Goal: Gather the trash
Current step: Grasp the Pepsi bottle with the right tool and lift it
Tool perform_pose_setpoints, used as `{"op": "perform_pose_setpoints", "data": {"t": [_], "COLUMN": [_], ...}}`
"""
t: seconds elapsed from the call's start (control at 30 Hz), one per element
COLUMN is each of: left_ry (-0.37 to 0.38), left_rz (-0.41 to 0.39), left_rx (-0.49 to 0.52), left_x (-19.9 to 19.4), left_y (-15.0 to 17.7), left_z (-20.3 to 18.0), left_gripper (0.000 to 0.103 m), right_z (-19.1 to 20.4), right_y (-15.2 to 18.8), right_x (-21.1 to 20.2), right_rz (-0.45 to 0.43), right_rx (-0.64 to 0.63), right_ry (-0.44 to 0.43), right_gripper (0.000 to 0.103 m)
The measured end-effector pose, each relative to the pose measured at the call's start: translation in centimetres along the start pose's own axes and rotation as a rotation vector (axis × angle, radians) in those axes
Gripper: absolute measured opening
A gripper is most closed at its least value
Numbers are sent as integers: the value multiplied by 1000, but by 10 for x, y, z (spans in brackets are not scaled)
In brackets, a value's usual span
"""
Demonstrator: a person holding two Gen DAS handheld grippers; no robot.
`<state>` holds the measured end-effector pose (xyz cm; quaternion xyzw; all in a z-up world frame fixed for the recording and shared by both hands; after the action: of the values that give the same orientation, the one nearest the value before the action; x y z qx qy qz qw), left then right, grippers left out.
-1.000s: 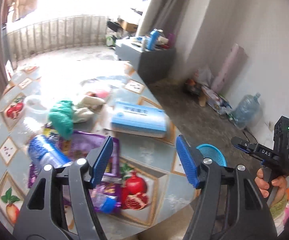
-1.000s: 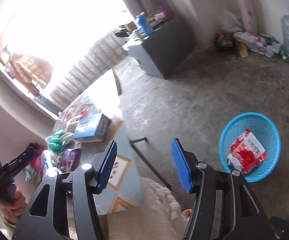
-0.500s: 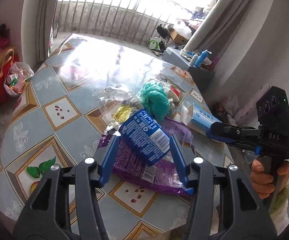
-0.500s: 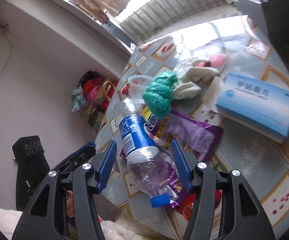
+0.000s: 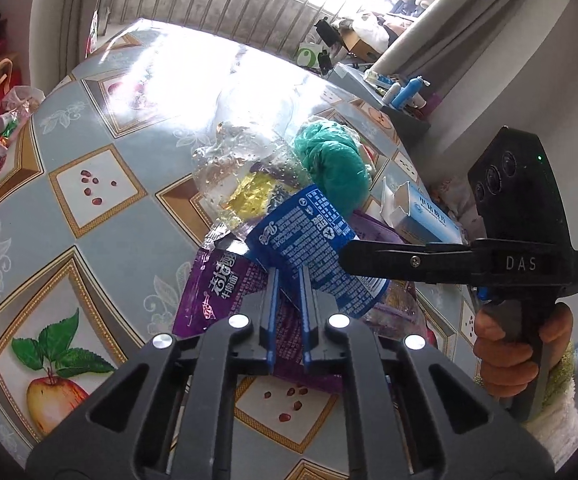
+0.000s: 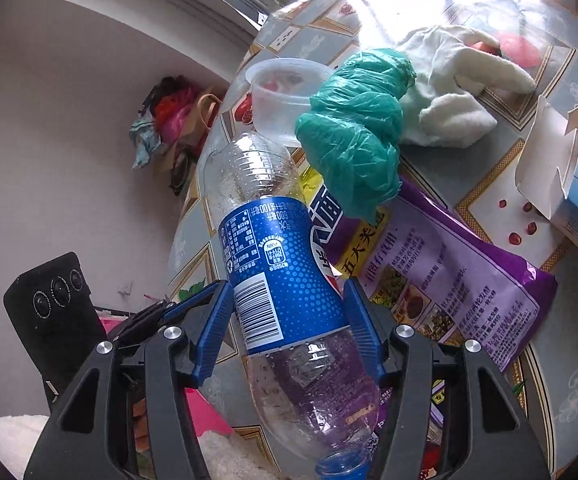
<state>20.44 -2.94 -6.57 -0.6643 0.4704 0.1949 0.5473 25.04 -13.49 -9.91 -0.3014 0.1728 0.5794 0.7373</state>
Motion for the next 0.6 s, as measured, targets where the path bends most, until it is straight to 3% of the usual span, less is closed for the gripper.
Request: {"op": "perform_pose_setpoints", "data": {"t": [0.13,0.37,0.6], "left_ry": [8,16,70], "left_rz": [-8,-34,-61], "left_rx": [-1,-14,43], "left_x": [-5,-21,-47], "left_y": [1,4,7], "left_z": [-5,-13,-52], "left_gripper": [0,0,0], "right_z": [-4,4,7], "right_y": [0,12,33], "right_x": [1,-18,-54], "right_rz": [-4,-40,-119], "right_rx": [7,-10,5], "right_ry": [-30,-61,-98], "right_gripper": [55,51,50]}}
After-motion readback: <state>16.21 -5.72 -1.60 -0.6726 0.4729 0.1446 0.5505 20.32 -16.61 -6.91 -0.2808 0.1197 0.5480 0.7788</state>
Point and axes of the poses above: each gripper's, at about its wrist camera, not at the fingertips, and x roughly the way its jaws point, z to its left, y to its underside, the point moved 7 cm from there along x, roughly the way its jaws point, and after that the axes turned 9 degrees about -y, right-handed, at the moved point
